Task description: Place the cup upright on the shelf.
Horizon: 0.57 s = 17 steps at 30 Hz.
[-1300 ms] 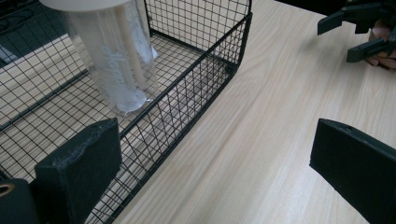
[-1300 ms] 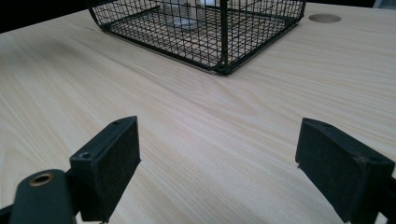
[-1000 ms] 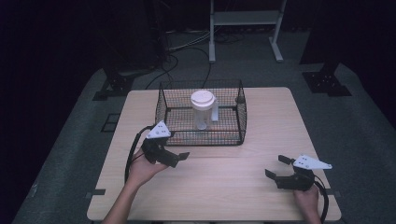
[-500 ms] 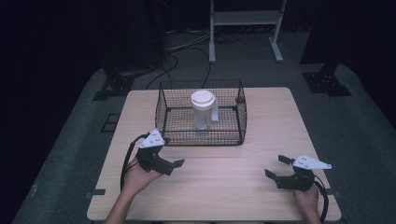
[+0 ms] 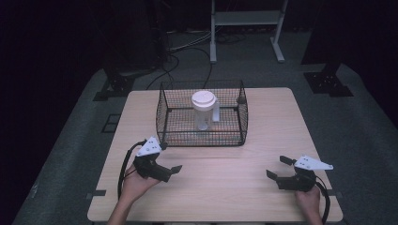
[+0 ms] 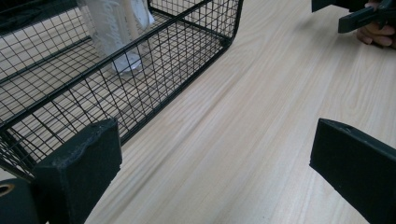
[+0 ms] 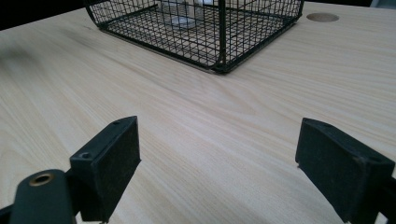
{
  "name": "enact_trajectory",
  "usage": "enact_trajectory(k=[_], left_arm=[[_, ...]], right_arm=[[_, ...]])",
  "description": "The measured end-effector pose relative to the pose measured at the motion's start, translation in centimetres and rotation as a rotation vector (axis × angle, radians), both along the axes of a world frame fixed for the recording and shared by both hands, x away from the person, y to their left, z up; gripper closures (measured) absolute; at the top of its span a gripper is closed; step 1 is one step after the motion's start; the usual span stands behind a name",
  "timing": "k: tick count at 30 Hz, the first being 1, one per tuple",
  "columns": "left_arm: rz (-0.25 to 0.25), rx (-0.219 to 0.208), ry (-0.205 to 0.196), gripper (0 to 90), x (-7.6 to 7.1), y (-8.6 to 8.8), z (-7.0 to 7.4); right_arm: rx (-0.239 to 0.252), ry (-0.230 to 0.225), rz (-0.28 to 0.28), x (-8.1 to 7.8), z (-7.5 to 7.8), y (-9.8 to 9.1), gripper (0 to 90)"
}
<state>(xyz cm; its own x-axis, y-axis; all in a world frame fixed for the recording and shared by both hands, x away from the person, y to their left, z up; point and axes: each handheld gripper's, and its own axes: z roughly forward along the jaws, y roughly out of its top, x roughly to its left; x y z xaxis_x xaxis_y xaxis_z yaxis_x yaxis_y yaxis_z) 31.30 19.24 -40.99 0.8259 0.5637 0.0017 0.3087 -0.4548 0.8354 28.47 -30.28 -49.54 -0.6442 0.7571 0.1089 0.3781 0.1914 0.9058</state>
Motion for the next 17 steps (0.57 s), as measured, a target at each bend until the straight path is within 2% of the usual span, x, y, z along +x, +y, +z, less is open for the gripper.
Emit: enact_trajectory(k=[5,13,17], left_arm=[[0.009,-0.016,-0.011,1.3,-0.4,0.4,-0.3],[0.037,-0.063,0.008,1.3,-1.6,1.7,-1.9],[0.062,-0.113,0.014,1.3,-2.3,2.6,-2.8]], right_arm=[[0.0,0.0,0.0,0.0,0.0,0.0,12.8],[-0.001,-0.001,0.001,0.0,0.0,0.0,12.8],[-0.002,-0.002,0.002,0.0,0.0,0.0,12.8]])
